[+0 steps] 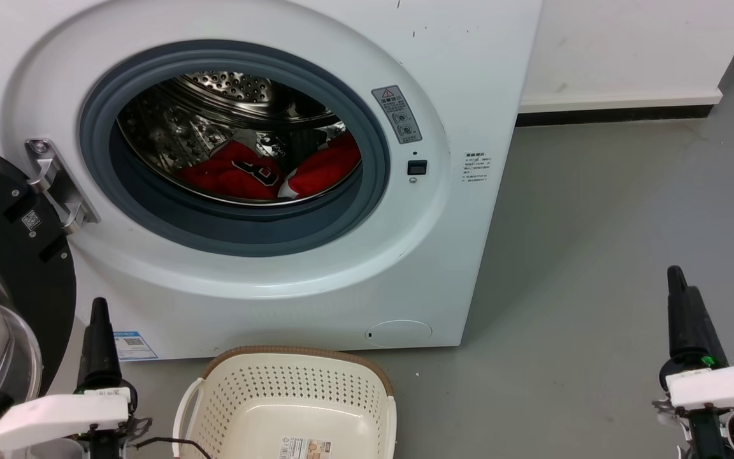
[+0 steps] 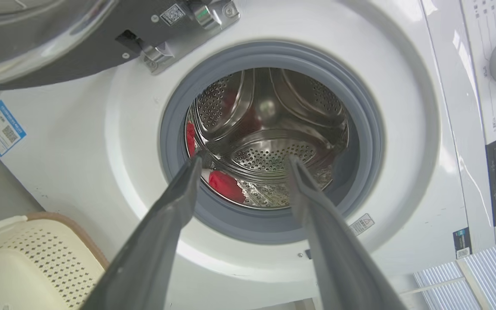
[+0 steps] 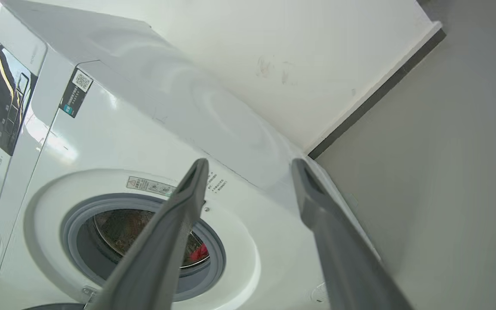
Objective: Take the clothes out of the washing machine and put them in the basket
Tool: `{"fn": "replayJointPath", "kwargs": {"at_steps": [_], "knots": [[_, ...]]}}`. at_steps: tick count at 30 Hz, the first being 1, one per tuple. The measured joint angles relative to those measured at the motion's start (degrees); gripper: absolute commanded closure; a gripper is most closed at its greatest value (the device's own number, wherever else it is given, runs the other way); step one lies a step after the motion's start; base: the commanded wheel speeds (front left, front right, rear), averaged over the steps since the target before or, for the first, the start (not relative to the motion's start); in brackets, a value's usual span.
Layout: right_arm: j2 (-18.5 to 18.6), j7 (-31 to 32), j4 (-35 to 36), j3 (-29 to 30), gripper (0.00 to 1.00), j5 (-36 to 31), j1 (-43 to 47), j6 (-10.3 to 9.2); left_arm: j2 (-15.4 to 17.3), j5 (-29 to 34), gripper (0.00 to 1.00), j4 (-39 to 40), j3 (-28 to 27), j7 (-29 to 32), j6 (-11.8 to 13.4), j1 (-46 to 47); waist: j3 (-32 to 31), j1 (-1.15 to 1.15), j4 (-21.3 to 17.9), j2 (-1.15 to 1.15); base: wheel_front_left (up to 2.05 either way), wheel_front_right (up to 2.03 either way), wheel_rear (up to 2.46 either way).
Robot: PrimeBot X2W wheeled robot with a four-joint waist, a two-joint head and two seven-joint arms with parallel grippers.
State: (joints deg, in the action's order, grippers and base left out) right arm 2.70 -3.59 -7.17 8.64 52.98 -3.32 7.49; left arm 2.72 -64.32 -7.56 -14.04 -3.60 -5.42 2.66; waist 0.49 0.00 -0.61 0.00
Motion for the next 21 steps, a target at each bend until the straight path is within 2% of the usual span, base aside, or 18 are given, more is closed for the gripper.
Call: {"fn": "replayJointPath", "kwargs": {"at_steps": [6,15,21], "knots": [[0.0,-1.0,3.5,-1.4,0.0,-9.8,0.0,0.0,0.0,8.1,0.0,4.5,1.6,-1.2,2.9,-0.2,0.1,0.0,-0.1,0.0,0.0,0.0,0.0],[0.0,-2.6,7.3,-3.3,0.0,-19.1,0.1,0.0,0.0,19.6,0.0,10.3,5.6,-2.7,6.0,-1.3,0.3,0.0,-0.2,0.0,0.0,0.0,0.0],[0.0,-3.5,8.4,-4.2,0.0,-27.1,1.2,0.0,0.0,27.6,0.0,11.6,8.7,-3.7,6.2,-2.5,0.3,0.0,-0.1,0.0,0.0,0.0,0.0]]}}
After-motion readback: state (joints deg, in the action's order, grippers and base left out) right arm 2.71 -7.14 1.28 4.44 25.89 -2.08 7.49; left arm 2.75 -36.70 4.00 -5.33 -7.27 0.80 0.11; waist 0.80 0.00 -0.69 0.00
